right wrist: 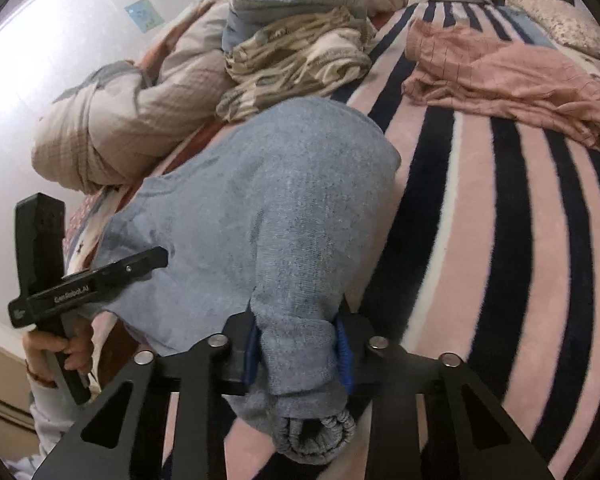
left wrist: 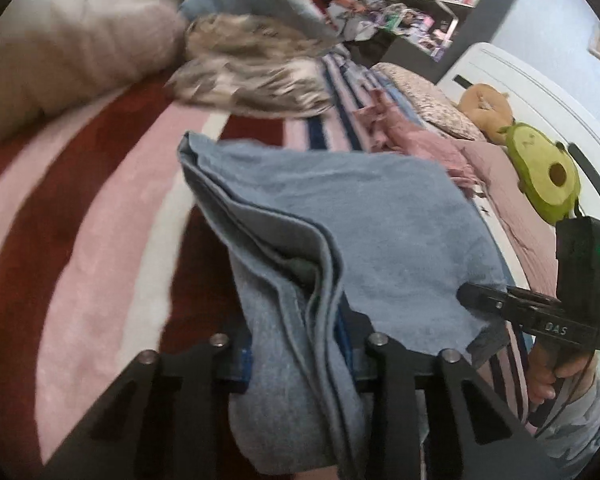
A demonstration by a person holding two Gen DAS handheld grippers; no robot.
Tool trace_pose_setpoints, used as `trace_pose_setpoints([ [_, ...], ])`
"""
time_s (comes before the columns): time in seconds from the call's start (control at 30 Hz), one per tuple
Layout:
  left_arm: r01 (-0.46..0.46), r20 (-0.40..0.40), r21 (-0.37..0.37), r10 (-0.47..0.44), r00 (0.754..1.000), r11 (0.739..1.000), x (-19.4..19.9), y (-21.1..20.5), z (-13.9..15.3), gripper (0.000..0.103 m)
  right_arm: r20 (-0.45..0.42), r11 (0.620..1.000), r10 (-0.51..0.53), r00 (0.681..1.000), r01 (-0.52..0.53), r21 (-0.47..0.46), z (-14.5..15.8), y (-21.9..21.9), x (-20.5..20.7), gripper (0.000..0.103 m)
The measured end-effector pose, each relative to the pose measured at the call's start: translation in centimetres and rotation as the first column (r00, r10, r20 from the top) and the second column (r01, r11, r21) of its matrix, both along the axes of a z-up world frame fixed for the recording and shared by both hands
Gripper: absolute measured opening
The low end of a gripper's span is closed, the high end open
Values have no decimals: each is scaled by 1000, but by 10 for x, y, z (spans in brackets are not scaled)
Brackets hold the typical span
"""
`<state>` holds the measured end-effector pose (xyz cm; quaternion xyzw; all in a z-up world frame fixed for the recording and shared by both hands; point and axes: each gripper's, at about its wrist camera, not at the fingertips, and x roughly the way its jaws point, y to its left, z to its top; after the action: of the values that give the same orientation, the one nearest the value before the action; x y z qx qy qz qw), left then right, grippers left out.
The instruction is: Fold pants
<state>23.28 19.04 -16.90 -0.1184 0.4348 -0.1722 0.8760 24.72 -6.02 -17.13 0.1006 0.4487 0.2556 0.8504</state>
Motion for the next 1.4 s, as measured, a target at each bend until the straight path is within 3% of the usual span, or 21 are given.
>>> trace_pose_setpoints([
  [0.3,55,116,64,-62,991,996,-18,-64,58,24,83,995,-81,993,75,71,42,-60,-34,21],
  [0.5,62,146,108,-78,986,992,-12,-118,79,24,124,989,-118,985,106,103,57,-113,-42,21],
  [0.7,56,138,124,-73,988,991,16,-154,91,24,142,981,-143,980,122,149,60,-158,-25,21],
  [0.83,96,145,120,-113,983,988,52,-178,105,24,168,974,-167,972,136,180,72,-186,-1,21],
  [1.1,163,134,111,-177,975,980,163,-231,134,24,182,954,-260,948,223,203,102,-235,73,21],
  [1.23,175,114,97,-186,976,980,221,-257,130,24,182,937,-325,928,291,194,105,-257,122,21],
  [1.4,177,88,55,-182,979,983,284,-275,103,24,164,914,-392,905,364,177,94,-279,179,21],
])
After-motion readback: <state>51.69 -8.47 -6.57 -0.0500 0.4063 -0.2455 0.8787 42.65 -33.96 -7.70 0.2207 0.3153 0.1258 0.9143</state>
